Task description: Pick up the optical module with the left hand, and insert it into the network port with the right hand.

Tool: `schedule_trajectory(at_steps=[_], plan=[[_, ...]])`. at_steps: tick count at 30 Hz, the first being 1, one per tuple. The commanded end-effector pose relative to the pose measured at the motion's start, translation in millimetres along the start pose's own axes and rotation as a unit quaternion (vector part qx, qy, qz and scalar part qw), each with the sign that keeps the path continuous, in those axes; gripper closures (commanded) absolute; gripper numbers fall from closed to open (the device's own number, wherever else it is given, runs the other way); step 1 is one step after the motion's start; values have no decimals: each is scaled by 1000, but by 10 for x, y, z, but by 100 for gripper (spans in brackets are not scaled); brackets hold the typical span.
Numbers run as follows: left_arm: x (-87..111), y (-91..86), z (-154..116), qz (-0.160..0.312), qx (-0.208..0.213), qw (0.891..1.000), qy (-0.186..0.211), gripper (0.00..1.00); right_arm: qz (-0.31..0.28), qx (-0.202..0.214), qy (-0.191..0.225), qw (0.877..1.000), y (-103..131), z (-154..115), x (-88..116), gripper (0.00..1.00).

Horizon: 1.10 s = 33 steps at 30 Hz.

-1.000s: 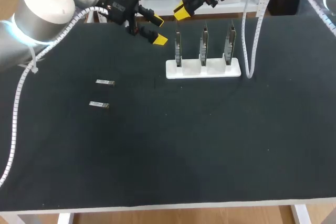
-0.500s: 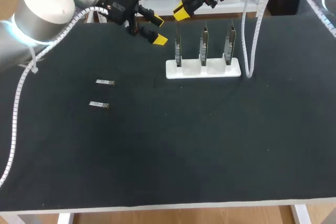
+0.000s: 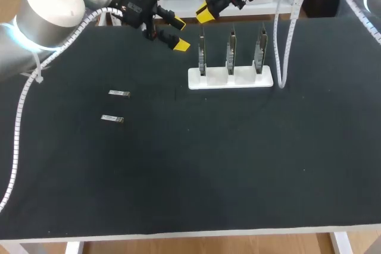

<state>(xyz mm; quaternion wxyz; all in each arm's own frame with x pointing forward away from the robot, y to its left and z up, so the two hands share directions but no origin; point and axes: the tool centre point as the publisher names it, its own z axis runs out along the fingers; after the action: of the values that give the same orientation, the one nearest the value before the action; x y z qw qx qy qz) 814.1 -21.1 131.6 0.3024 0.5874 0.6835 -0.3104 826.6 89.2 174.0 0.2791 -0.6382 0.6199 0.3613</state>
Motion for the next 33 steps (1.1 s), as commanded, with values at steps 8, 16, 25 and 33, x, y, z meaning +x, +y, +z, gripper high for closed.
schedule_trajectory(at_steps=[8, 16, 25, 33], plan=[[-5, 8, 1, 0, 1, 1000, 1, 0, 4, -1, 3, 1000, -13, -13, 35, 100], [-5, 8, 1, 0, 1, 1000, 1, 0, 3, 3, 0, 1000, -53, -28, 25, 100], [-5, 8, 1, 0, 1, 1000, 1, 0, 5, 0, 1, 1000, -31, -14, 43, 100], [-5, 8, 1, 0, 1, 1000, 1, 0, 8, 0, 2, 1000, -33, -8, 61, 100]])
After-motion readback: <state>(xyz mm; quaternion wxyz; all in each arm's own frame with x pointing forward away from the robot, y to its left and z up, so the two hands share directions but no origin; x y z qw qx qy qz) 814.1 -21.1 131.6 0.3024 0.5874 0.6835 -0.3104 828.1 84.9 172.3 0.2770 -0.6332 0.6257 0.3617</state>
